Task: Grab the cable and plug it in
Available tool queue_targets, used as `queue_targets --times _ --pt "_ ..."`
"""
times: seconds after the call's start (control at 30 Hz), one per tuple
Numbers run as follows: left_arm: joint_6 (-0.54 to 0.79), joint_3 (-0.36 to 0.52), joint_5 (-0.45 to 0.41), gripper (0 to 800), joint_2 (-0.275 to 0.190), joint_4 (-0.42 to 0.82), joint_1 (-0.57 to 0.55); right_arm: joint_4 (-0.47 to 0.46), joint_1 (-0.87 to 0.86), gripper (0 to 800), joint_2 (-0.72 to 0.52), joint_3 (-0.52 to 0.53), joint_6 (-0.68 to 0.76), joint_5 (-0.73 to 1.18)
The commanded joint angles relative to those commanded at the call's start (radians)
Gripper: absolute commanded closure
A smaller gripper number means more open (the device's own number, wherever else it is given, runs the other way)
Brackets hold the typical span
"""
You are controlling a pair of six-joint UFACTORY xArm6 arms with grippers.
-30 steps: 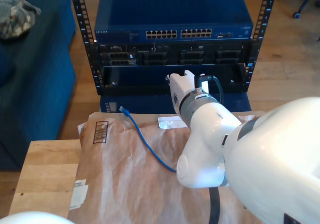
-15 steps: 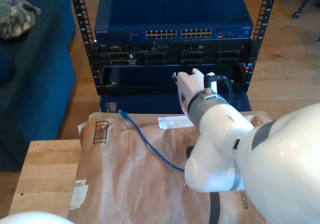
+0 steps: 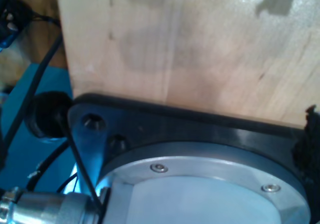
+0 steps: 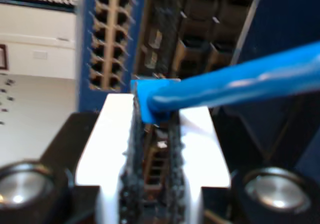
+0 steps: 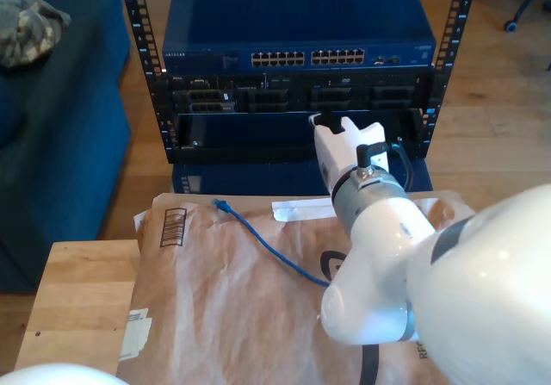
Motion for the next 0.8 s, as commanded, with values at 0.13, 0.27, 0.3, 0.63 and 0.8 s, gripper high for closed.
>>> queue_targets --times 0.13,0.27,0.3,0.63,0.8 --pt "0.000 0.000 0.000 0 0.000 0.000 0.000 0.000 -0.021 800 0.000 0.011 0.037 -0.034" --pt "0.000 0.000 0.000 0 0.000 0.000 0.000 -0.002 -0.021 800 0.028 0.002 0.040 -0.089" --pt "0.000 0.000 0.000 0 0.000 0.000 0.000 -0.002 -0.021 800 0.025 0.002 0.040 -0.091" --pt "0.000 0.000 0.000 0 0.000 0.000 0.000 0.005 -0.017 800 0.077 -0.005 0.066 -0.238" --pt "0.000 0.000 0.000 0 0.000 0.000 0.000 0.003 -0.015 800 0.080 0.009 0.120 -0.287"
